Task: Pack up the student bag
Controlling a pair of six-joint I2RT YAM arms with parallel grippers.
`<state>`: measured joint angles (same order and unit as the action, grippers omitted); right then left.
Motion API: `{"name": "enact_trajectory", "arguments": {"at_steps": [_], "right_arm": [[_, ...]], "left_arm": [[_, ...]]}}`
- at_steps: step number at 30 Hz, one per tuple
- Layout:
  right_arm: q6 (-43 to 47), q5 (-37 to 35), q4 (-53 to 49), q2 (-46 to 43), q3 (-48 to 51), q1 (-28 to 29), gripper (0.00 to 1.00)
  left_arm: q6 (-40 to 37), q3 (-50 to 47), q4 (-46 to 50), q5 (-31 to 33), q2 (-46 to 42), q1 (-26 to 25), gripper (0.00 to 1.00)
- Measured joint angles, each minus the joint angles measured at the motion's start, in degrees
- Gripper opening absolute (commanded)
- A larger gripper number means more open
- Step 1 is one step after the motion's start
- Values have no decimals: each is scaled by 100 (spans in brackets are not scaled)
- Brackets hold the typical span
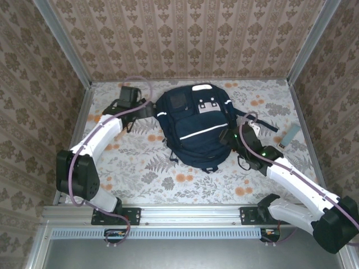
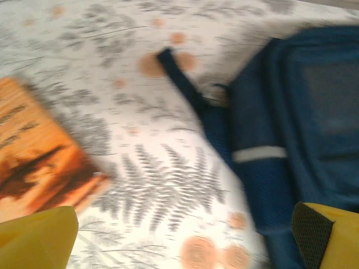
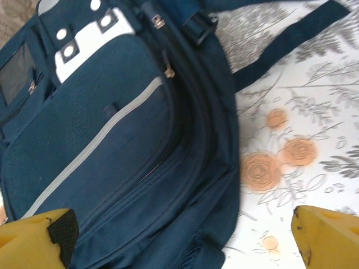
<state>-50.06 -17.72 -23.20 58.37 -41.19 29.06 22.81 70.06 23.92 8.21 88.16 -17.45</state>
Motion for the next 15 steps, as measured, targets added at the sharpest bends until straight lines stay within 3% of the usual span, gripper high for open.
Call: {"name": "enact_trajectory", "arguments": {"at_steps": [6, 15], "right_arm": [[96, 428, 280, 278, -26, 85, 99], [83, 734, 509, 363, -33, 214, 99]], "left_arm": [[120, 103, -17, -317, 472, 1051, 97], [166, 1335, 251, -695, 2295, 1652, 87]]}}
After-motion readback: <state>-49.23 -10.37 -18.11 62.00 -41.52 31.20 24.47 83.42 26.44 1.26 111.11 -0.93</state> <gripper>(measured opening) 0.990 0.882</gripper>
